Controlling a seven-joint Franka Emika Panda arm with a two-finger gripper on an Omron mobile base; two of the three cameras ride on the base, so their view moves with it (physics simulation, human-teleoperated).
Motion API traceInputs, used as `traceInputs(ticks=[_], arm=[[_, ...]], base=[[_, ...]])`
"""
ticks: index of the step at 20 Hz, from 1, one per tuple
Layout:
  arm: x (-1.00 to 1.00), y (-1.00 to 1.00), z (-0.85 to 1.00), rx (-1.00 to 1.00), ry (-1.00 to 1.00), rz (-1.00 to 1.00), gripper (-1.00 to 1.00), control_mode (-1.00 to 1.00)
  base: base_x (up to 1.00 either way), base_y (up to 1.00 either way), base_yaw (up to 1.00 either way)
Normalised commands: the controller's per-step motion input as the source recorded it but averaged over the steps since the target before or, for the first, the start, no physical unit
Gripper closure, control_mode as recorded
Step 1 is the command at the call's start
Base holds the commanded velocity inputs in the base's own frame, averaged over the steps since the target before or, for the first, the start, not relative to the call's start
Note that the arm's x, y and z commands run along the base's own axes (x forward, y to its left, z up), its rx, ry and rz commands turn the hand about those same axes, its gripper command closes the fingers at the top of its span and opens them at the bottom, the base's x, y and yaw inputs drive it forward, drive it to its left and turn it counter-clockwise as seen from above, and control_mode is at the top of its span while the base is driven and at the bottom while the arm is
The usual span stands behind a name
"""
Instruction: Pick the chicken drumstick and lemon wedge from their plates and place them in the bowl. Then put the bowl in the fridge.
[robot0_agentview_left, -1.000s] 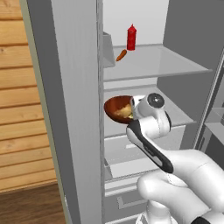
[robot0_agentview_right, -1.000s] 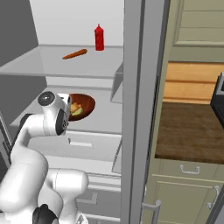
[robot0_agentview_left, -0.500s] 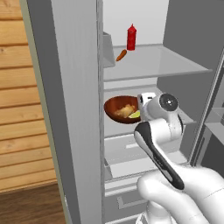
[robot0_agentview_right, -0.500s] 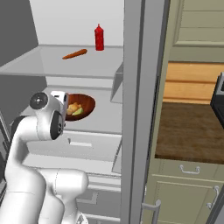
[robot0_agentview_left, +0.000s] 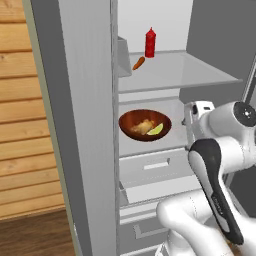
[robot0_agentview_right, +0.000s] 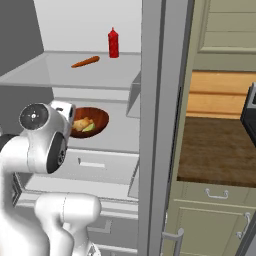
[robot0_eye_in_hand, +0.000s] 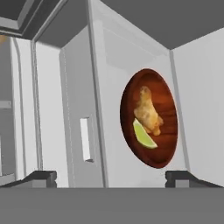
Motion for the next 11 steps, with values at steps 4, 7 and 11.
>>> traceInputs(ticks=[4, 7, 11], arm=[[-0.81, 0.00, 0.66, 0.00, 0.01, -0.03, -1.00, -1.00], [-0.61, 0.00, 0.15, 0.00, 0.08, -0.02, -1.00, -1.00], [-0.52, 0.03, 0.13, -0.03, 0.05, -0.05, -1.00, -1.00]], base=[[0.00, 0.00, 0.00], [0.00, 0.00, 0.00], [0.00, 0.00, 0.00]])
